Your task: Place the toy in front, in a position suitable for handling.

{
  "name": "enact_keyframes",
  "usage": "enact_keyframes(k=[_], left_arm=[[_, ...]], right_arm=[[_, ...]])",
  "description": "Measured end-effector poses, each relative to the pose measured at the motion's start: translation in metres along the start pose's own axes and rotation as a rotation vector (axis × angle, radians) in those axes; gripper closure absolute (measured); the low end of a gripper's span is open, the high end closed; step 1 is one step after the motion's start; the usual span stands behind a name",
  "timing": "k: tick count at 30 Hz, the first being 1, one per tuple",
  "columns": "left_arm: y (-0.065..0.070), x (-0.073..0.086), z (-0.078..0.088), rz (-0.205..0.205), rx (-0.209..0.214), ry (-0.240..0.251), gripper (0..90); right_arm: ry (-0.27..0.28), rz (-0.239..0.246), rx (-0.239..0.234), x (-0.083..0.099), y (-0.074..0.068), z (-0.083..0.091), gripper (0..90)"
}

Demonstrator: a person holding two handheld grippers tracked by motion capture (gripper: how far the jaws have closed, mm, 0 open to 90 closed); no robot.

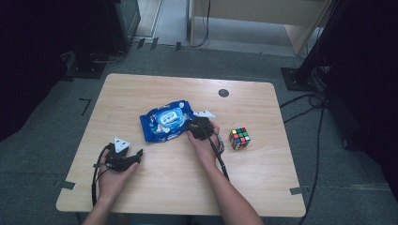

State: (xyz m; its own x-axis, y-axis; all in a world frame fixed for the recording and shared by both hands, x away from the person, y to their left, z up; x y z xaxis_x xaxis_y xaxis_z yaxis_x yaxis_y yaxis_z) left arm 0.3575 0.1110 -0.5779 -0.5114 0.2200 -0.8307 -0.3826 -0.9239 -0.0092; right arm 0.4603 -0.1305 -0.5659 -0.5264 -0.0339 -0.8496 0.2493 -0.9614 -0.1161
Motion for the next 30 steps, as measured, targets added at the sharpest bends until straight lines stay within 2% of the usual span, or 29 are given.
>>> enact_keyframes(k=[2,4,5,8,9,11,12,14,16,19,22,26,30], left_arm=[[0.000,0.000,0.000,-0.003,0.001,0.000,38.2],[0.000,0.000,0.000,-0.008,0.002,-0.002,38.2],[0.000,0.000,0.000,-0.008,0.003,-0.002,38.3],[0.000,0.000,0.000,-0.010,0.004,-0.003,38.4],[0.000,0.000,0.000,-0.010,0.004,-0.002,38.4],[0.000,0.000,0.000,-0.010,0.004,-0.002,38.5],[0.001,0.000,0.000,-0.009,0.005,-0.002,38.6],[0.001,0.000,0.000,-0.007,0.005,0.001,38.6],[0.001,0.000,0.000,-0.008,0.006,0.001,38.7],[0.001,0.000,0.000,-0.008,0.007,0.001,38.8],[0.001,0.000,0.000,-0.006,0.010,0.001,38.8],[0.002,0.000,0.000,-0.012,0.014,0.000,38.6],[0.002,-0.001,0.000,-0.002,0.014,0.004,38.4]], right_arm=[[0.004,-0.015,0.005,-0.001,0.002,0.000,56.0],[0.028,-0.031,0.003,-0.004,0.003,0.002,58.0],[0.047,-0.024,0.014,-0.006,0.002,0.003,59.1],[0.065,0.072,0.043,-0.009,-0.002,0.005,60.4],[0.058,0.090,0.051,-0.009,-0.003,0.004,60.1],[0.046,0.093,0.061,-0.007,0.000,0.002,59.4],[0.039,0.068,0.056,-0.006,0.001,0.000,58.8],[0.027,0.005,0.015,-0.003,0.002,-0.004,58.5],[0.029,-0.008,-0.021,-0.001,0.001,-0.007,60.0],[0.036,0.056,-0.042,0.000,-0.003,-0.009,66.6],[0.030,0.070,-0.024,0.001,-0.002,-0.009,75.3],[0.016,0.075,-0.050,0.003,-0.007,-0.005,77.5],[0.009,0.138,-0.106,0.007,-0.024,0.004,77.0]])
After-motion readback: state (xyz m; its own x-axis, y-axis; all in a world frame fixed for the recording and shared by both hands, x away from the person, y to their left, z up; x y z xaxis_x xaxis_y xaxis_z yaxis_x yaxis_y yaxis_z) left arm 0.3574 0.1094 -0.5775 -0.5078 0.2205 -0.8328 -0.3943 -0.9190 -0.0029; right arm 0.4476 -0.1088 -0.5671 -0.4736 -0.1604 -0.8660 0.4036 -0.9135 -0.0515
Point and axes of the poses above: each handheld gripper's, and its own axes: z roughly backward along the jaws, x roughly out of its underside, y roughly to its right, the point moved 9 cm from there along -z, roughly forward along the jaws, and after that the axes turned 9 degrees about y, right-handed, at the moved point
